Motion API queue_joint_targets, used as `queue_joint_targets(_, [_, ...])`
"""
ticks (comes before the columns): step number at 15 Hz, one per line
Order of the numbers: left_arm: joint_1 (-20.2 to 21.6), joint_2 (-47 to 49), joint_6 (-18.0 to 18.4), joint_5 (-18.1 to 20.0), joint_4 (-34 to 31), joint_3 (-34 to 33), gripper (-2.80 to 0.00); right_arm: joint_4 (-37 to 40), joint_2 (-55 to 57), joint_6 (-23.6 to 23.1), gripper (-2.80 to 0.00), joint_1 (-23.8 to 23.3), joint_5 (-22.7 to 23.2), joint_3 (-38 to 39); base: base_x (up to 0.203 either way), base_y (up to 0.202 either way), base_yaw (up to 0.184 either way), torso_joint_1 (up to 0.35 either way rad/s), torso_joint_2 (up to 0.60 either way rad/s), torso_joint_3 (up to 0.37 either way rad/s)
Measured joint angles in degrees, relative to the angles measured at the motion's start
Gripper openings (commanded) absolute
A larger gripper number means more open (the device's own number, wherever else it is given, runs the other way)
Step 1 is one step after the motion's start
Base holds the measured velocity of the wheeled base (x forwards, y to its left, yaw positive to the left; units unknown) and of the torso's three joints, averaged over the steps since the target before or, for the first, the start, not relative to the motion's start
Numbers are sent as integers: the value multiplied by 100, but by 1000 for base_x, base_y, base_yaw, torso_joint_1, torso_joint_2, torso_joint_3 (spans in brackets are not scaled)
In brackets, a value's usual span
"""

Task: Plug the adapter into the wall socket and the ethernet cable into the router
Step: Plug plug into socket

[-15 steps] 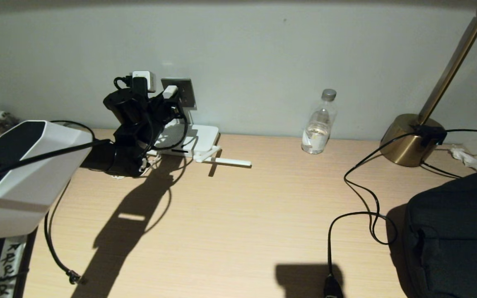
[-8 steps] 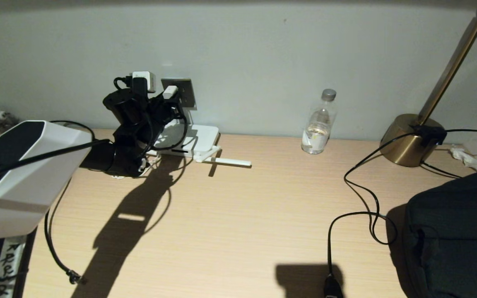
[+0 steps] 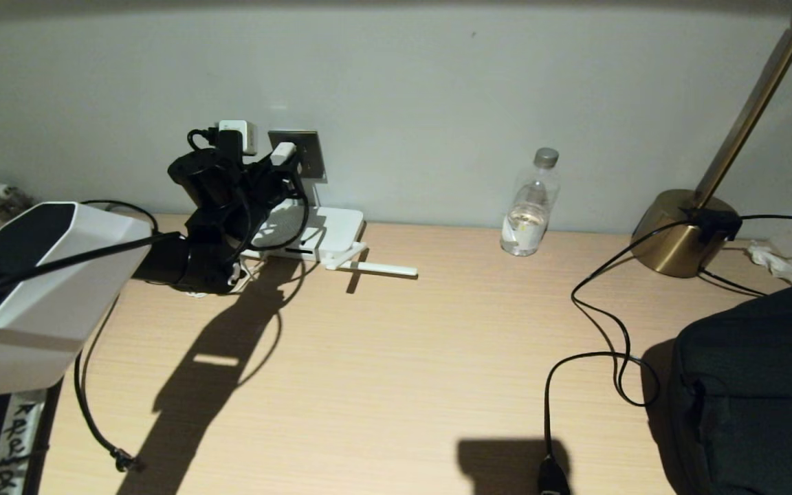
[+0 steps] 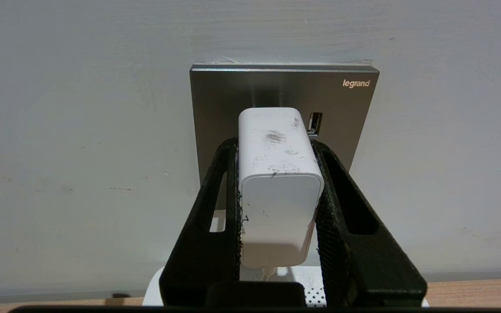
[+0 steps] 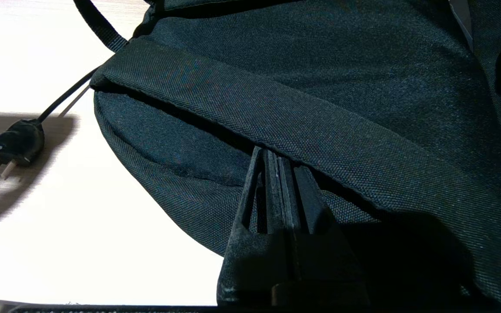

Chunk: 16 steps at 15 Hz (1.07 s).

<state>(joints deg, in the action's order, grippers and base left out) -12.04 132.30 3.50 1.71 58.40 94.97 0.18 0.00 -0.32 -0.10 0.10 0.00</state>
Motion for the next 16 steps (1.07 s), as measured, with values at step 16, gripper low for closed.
queue_joint_targets(16, [65,237,0,-9,-82,402,-280,0,0,0,-280,-1,-4,0,0,0,0,0,0,0])
